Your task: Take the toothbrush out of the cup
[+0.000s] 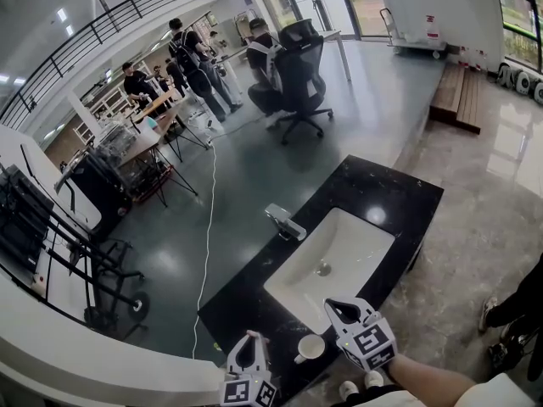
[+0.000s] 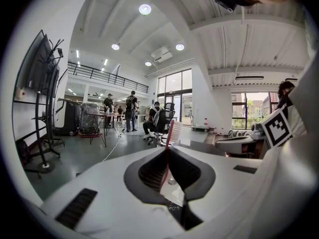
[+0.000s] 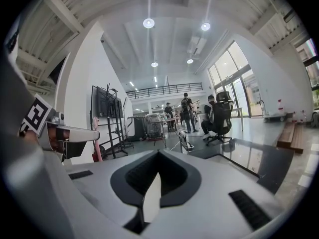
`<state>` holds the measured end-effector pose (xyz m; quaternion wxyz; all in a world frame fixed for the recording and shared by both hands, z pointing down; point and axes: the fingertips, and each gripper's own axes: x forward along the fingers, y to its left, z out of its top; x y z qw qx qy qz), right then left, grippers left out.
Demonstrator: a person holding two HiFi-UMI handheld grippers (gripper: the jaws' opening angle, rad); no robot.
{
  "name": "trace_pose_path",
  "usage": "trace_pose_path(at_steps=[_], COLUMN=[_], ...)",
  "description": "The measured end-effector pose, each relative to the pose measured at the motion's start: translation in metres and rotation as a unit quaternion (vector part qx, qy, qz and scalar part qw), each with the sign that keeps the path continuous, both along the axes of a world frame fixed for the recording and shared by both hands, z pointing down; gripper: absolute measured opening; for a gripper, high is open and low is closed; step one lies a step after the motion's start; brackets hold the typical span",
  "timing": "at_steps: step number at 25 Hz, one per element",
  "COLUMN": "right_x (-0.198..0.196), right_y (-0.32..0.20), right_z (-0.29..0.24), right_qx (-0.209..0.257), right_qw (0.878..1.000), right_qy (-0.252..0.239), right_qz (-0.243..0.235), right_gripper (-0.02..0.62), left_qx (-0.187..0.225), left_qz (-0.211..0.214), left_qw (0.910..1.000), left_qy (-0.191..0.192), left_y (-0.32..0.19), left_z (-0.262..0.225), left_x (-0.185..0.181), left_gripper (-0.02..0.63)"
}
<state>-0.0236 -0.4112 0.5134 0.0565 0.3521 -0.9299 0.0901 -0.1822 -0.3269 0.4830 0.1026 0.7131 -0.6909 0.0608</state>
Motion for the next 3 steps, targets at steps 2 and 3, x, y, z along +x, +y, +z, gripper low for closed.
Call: trace_pose_path(at_steps=[2,3], right_x=[-0.0009,-0.0015], right_y=[0.0012,0.0017], right_z=[0.0003,0.0005], right_qx=[0.001,0.002], right_qw=[1.000,1.000], right_qy=[0.001,0.001], right_qz=[0.000,0.000], right_gripper=[-0.012,-0.012], left_qx=[0.000,0.000], left_qz=[0.000,0.000], left_qw=[1.0000,1.0000], left_qy=[-0.001,-0.001], left_y=[0.0009,0.0013], left_z=[0.0006,0.0009], left_x=[-0.0005,-0.0010], left_gripper=[0.025,0.025])
